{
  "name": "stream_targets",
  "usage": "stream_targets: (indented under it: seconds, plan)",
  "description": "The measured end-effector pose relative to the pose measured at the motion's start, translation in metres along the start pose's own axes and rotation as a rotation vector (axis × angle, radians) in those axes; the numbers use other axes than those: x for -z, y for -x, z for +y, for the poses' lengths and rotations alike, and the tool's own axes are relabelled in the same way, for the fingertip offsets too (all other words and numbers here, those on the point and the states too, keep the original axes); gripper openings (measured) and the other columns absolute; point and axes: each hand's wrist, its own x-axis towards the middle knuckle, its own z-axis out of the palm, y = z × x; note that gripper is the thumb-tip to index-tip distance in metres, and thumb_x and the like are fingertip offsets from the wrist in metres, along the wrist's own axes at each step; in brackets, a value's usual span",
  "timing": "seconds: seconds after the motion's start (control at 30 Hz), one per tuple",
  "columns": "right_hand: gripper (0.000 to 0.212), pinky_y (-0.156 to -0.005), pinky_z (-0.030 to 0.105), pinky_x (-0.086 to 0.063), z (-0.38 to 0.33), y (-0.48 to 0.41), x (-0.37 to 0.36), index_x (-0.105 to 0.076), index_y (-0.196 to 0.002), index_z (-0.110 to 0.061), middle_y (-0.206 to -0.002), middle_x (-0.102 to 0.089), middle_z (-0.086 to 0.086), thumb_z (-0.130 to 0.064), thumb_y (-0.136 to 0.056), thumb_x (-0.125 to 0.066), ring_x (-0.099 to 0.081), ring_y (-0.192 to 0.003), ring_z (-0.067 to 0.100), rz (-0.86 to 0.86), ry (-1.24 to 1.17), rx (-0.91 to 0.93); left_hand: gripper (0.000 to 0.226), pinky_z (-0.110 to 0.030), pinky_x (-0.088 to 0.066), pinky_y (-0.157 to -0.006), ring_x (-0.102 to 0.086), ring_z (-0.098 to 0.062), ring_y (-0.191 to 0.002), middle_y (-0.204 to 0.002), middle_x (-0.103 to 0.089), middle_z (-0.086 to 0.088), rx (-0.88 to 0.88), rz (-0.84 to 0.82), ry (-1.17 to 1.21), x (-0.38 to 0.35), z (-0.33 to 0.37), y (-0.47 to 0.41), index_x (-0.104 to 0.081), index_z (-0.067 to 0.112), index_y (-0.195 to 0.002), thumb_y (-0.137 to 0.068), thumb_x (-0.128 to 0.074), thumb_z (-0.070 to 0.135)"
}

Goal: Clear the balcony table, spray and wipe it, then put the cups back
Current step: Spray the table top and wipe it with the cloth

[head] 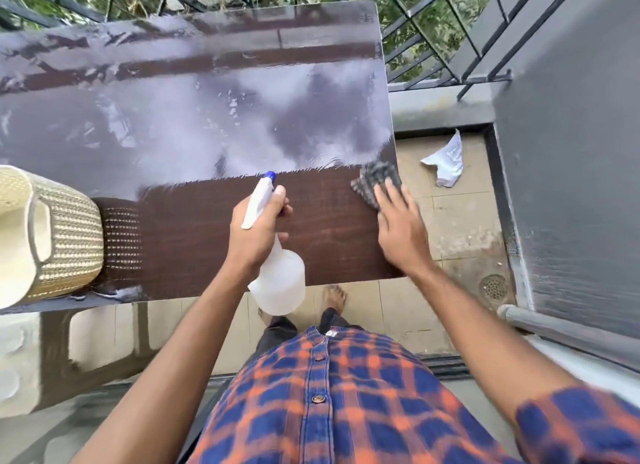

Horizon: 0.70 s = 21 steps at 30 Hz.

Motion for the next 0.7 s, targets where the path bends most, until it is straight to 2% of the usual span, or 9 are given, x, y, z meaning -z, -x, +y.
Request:
stream_targets:
  seconds: [0.13,0.23,0.33,0.5,0.63,0.7]
  plan:
    - [0.057,-0.125,0.031,-0.008,0.006,0.094,-0.014,-0.031,-0.157,-0.021,-0.167,-0.020,-0.003,-0.013,-0.103,-0.046,-0.010,-0.155,0.025,-0.051,-0.007,-0.017,0.026,-0.029,-0.053,-0.058,-0.069,-0.014,-0.089,-0.083,-0.068,0.001,0.006,-0.010,-0.016,0.000,0.003,-0.007,-0.067,0.019,-0.085,-0.096,-0.059,0.041]
    - [0.056,-0.126,0.037,-0.013,0.015,0.089,-0.017,-0.037,-0.155,-0.023,-0.165,-0.025,-0.002,-0.010,-0.101,-0.048,-0.012,-0.154,0.025,-0.064,-0.036,-0.014,0.025,-0.029,-0.054,-0.058,-0.068,-0.011,-0.087,-0.082,-0.068,0.002,0.009,-0.019,-0.026,0.001,0.007,-0.012,-0.066,0.019,-0.084,-0.098,-0.059,0.038]
    - [0.054,-0.124,0.041,-0.020,0.013,0.044,-0.013,-0.041,-0.153,-0.023,-0.163,-0.031,-0.001,-0.011,-0.100,-0.047,-0.017,-0.152,0.026,-0.040,-0.053,-0.001,0.027,-0.029,-0.054,-0.058,-0.068,-0.010,-0.087,-0.084,-0.068,0.001,0.000,-0.020,-0.042,0.002,0.011,-0.017,-0.066,0.016,-0.087,-0.098,-0.059,0.039]
    - [0.055,-0.124,0.036,-0.016,0.002,-0.077,0.003,-0.043,-0.152,-0.021,-0.162,-0.033,0.001,-0.012,-0.098,-0.044,-0.022,-0.150,0.031,-0.002,-0.017,0.041,0.027,-0.027,-0.053,-0.057,-0.069,-0.013,-0.089,-0.085,-0.068,0.000,-0.017,-0.033,-0.014,0.003,0.024,-0.033,-0.066,0.016,-0.088,-0.097,-0.059,0.041]
    - [0.058,-0.125,0.035,-0.012,-0.012,-0.168,0.016,-0.041,-0.153,-0.018,-0.164,-0.028,0.006,-0.010,-0.096,-0.046,-0.019,-0.151,0.034,-0.045,-0.016,-0.013,0.029,-0.027,-0.052,-0.057,-0.068,-0.011,-0.087,-0.084,-0.068,0.000,-0.007,-0.061,0.030,0.003,0.035,-0.050,-0.066,0.019,-0.087,-0.089,-0.060,0.047]
    - [0.059,-0.125,0.043,-0.014,-0.019,-0.195,0.015,-0.034,-0.156,-0.020,-0.166,-0.022,0.006,-0.015,-0.098,-0.045,-0.016,-0.152,0.035,-0.056,0.027,-0.046,0.030,-0.026,-0.053,-0.057,-0.068,-0.011,-0.086,-0.084,-0.067,0.000,0.007,-0.076,0.052,0.003,0.042,-0.064,-0.066,0.018,-0.087,-0.089,-0.060,0.048]
